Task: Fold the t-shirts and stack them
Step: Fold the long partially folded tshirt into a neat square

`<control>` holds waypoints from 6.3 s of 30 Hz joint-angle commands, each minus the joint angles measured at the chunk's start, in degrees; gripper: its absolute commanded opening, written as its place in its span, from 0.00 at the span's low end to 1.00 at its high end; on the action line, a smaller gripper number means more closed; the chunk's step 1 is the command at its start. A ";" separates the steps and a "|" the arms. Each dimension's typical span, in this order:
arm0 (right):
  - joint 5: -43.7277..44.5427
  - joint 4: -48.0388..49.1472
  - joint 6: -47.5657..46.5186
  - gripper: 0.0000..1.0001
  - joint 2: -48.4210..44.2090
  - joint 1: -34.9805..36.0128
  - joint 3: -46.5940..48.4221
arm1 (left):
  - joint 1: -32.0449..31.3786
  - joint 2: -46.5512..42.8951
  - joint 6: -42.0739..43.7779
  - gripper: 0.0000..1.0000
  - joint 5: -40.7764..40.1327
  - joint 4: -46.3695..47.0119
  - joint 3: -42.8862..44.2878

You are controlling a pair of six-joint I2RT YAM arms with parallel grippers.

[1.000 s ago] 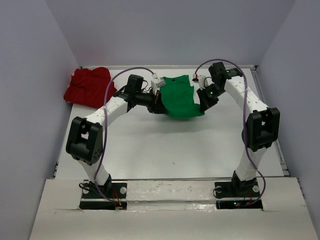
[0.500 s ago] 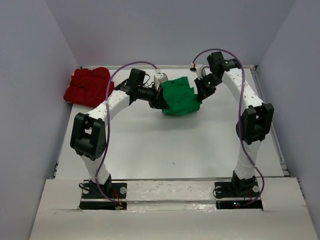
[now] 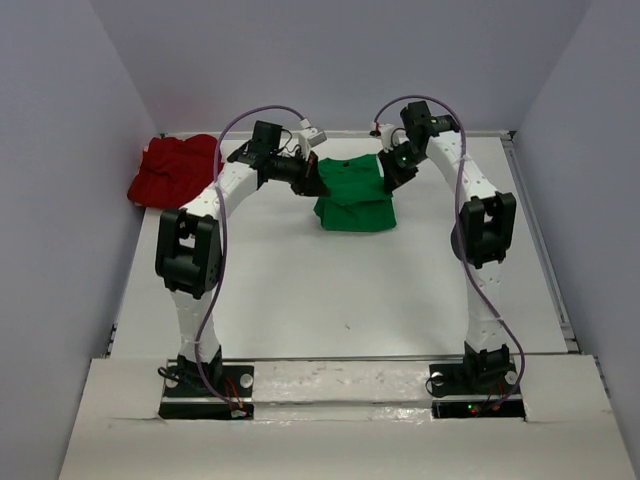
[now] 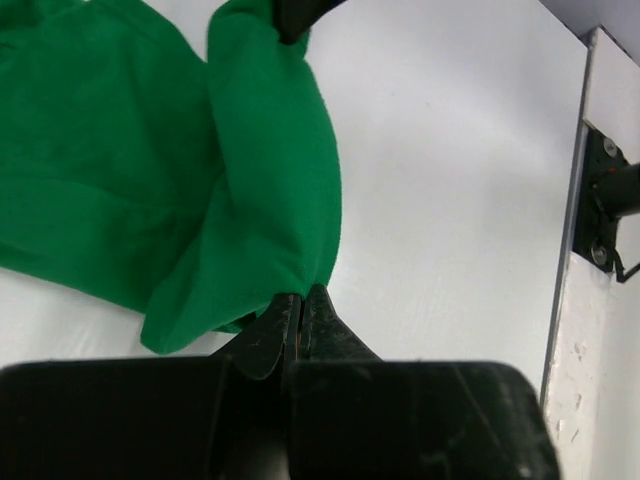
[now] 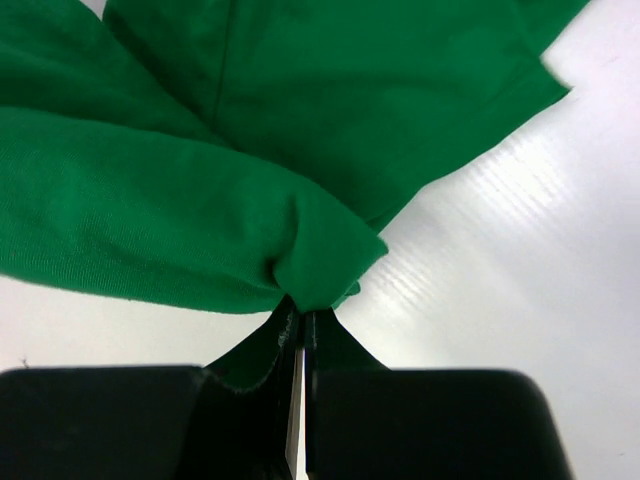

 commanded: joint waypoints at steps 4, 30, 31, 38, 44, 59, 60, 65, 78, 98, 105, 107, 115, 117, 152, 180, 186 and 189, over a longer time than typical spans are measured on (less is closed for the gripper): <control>2.74 8.10 0.37 0.00 -3.89 -0.23 1.33 | 1.89 3.06 -2.57 0.00 0.64 2.26 5.66; 3.18 26.92 1.08 0.00 1.72 -0.23 -1.32 | 1.80 10.36 -9.61 0.00 -6.91 11.40 8.30; 3.18 27.35 1.25 0.00 2.24 -0.23 -0.62 | 1.80 10.53 -9.61 0.00 -7.18 11.84 8.65; 4.49 29.11 1.34 0.00 8.31 -0.23 5.17 | 1.71 12.64 -10.22 0.00 -9.02 13.51 9.53; 7.21 31.75 1.69 0.10 13.41 -0.23 12.12 | 1.62 13.87 -10.75 0.00 -13.59 15.80 9.53; 11.17 36.58 2.57 1.00 8.60 -0.23 11.78 | -0.22 8.34 -8.38 0.99 -27.12 16.77 8.04; 11.70 37.11 2.14 1.00 7.45 -0.23 10.99 | -0.22 7.64 -6.81 0.99 -28.44 16.16 8.47; 12.41 38.69 3.27 1.00 -4.83 -0.23 2.31 | 1.26 0.70 -2.23 0.99 -36.78 14.04 6.30; 0.21 22.54 4.16 0.00 -18.85 0.30 -11.23 | 21.57 -20.50 -0.75 0.93 -27.92 9.94 -17.27; -6.14 15.49 5.21 0.00 7.17 2.41 7.64 | 24.47 -33.85 1.12 0.87 -28.98 13.43 -32.21; -6.40 16.90 6.61 0.00 12.17 3.47 13.26 | 24.47 -34.99 1.20 0.88 -29.77 13.34 -33.09; -5.88 16.99 6.61 0.00 13.23 4.08 14.41 | 24.47 -35.17 1.47 0.88 -30.12 13.08 -33.09; -4.91 19.27 6.17 0.00 15.26 4.08 15.11 | 24.56 -34.73 1.73 0.89 -30.56 12.55 -32.57; -4.64 20.24 6.00 0.00 15.17 4.08 14.94 | 24.56 -34.47 1.90 0.89 -30.73 12.55 -32.39; 18.20 44.85 -1.63 0.00 -2.12 8.90 0.11 | 27.81 -39.74 1.29 0.95 -26.97 15.36 -36.70; 15.20 21.36 -13.08 0.63 -11.46 13.92 -16.79 | 31.77 -46.42 -3.28 0.99 -18.78 21.86 -43.64; 20.93 24.72 -12.72 0.00 -5.31 13.92 -8.02 | 31.86 -46.51 -3.54 0.99 -18.34 22.39 -44.08; 20.76 24.63 -12.64 0.00 -1.37 13.92 -2.30 | 32.03 -46.07 -3.37 0.99 -18.61 22.39 -43.99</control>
